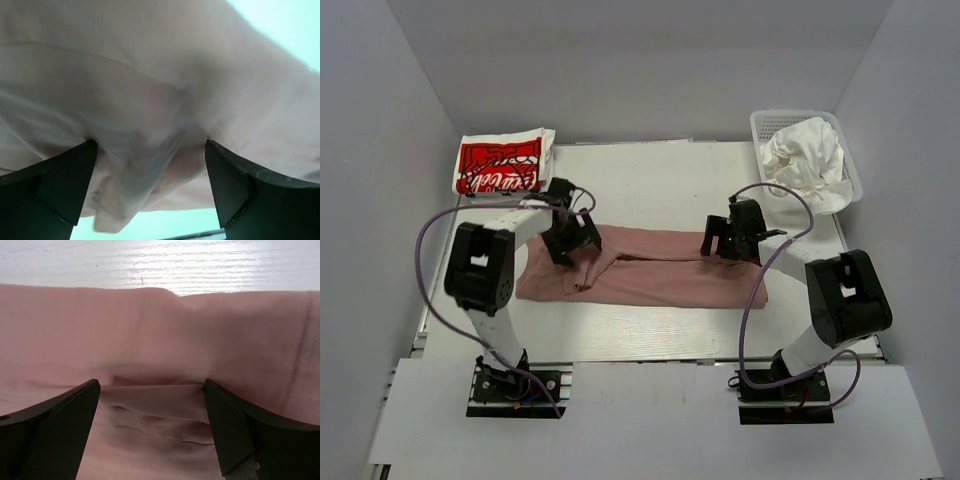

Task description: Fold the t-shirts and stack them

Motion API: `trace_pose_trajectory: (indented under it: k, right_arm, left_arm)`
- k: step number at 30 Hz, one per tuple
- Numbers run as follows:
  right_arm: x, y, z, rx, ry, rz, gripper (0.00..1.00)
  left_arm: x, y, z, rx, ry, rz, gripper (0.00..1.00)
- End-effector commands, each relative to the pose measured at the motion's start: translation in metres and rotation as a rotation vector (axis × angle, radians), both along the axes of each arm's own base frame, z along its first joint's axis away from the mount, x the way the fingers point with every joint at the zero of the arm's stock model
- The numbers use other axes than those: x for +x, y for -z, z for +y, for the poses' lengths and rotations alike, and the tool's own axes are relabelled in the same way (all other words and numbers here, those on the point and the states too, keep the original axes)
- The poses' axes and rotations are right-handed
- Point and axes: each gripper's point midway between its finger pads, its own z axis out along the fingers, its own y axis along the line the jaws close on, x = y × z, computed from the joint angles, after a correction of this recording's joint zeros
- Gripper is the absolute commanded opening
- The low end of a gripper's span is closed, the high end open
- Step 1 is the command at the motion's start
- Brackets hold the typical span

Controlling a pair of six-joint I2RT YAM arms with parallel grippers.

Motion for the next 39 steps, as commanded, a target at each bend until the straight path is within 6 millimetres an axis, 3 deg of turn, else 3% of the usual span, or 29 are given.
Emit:
trace_pose_trajectory:
  k: [1,2,3,4,5,6,7,8,10,12,13,14,16,19,22,25,28,30,31,34,35,37,38,39]
  right_arm:
    - [-0.057,0.039,-0.015,-0.029,0.046,0.184,0.90]
    - [-0.062,0.030,-0.011,0.000,0.033,0.168,0.90]
    - [-0.083,0.035,0.001,0.037,-0.011,0.213,0.90]
    - [-0.093,0.028,0.004,0.052,-0.032,0.211,0.90]
    - [-0.112,0.030,0.003,0.062,-0.045,0.236,0.90]
    - [-0.128,0.028,0.015,0.065,-0.101,0.251,0.90]
    - [-0.135,0.016,0.026,0.111,-0.154,0.232,0.90]
    - [-0.144,0.010,0.031,0.124,-0.181,0.225,0.90]
    - [-0.180,-0.001,0.057,0.151,-0.343,0.263,0.90]
    - [-0.212,-0.004,0.072,0.130,-0.490,0.295,0.90]
    - [-0.225,-0.003,0.077,0.146,-0.551,0.320,0.90]
    - [-0.237,-0.002,0.085,0.150,-0.634,0.314,0.90]
    - [-0.268,0.010,0.090,0.147,-0.741,0.386,0.90]
    - [-0.294,0.021,0.093,0.052,-0.858,0.438,0.90]
    - [-0.293,0.010,0.107,0.039,-0.929,0.358,0.90]
    - [-0.293,0.000,0.120,0.031,-0.972,0.281,0.90]
    - [-0.278,-0.015,0.131,0.011,-0.954,0.182,0.90]
    - [-0.271,-0.022,0.133,-0.010,-0.941,0.128,0.90]
    - [-0.268,-0.034,0.138,0.008,-0.941,0.091,0.90]
    - [-0.273,-0.049,0.142,0.031,-0.982,0.042,0.90]
    - [-0.273,-0.065,0.147,0.076,-1.002,-0.018,0.90]
    - [-0.271,-0.075,0.149,0.099,-0.996,-0.070,0.90]
    - [-0.268,-0.092,0.150,0.143,-0.983,-0.129,0.90]
    - [-0.267,-0.095,0.149,0.151,-0.975,-0.148,0.90]
  left_arm:
    - [0.043,0.044,0.005,0.104,0.022,-0.001,1.00]
    - [0.078,0.026,-0.010,0.081,0.039,-0.069,1.00]
    - [0.094,0.026,-0.019,0.080,0.057,-0.085,1.00]
    - [0.106,0.052,-0.023,0.088,0.059,-0.052,1.00]
    - [0.143,0.036,-0.042,0.062,0.093,-0.144,1.00]
    - [0.162,0.035,-0.067,0.011,0.140,-0.185,1.00]
    - [0.178,0.039,-0.078,-0.021,0.152,-0.191,1.00]
    - [0.215,0.044,-0.107,-0.064,0.180,-0.249,1.00]
    - [0.234,0.047,-0.139,-0.141,0.229,-0.285,1.00]
    - [0.263,0.028,-0.176,-0.291,0.261,-0.446,1.00]
    - [0.267,0.020,-0.185,-0.355,0.230,-0.477,1.00]
    - [0.257,0.042,-0.182,-0.366,0.199,-0.446,1.00]
    - [0.275,0.012,-0.200,-0.439,0.176,-0.560,1.00]
    - [0.297,0.004,-0.209,-0.437,0.153,-0.615,1.00]
    - [0.303,0.007,-0.203,-0.427,0.094,-0.661,1.00]
    - [0.308,-0.021,-0.211,-0.487,0.106,-0.713,1.00]
    - [0.309,-0.040,-0.218,-0.536,0.128,-0.746,1.00]
    - [0.308,-0.069,-0.225,-0.556,0.142,-0.790,1.00]
    - [0.308,-0.093,-0.225,-0.567,0.146,-0.821,1.00]
    - [0.308,-0.134,-0.224,-0.576,0.165,-0.888,1.00]
    - [0.306,-0.163,-0.223,-0.589,0.170,-0.927,1.00]
    - [0.303,-0.194,-0.221,-0.587,0.192,-0.982,1.00]
    - [0.299,-0.204,-0.221,-0.590,0.209,-0.996,1.00]
    - [0.293,-0.231,-0.218,-0.584,0.225,-1.034,1.00]
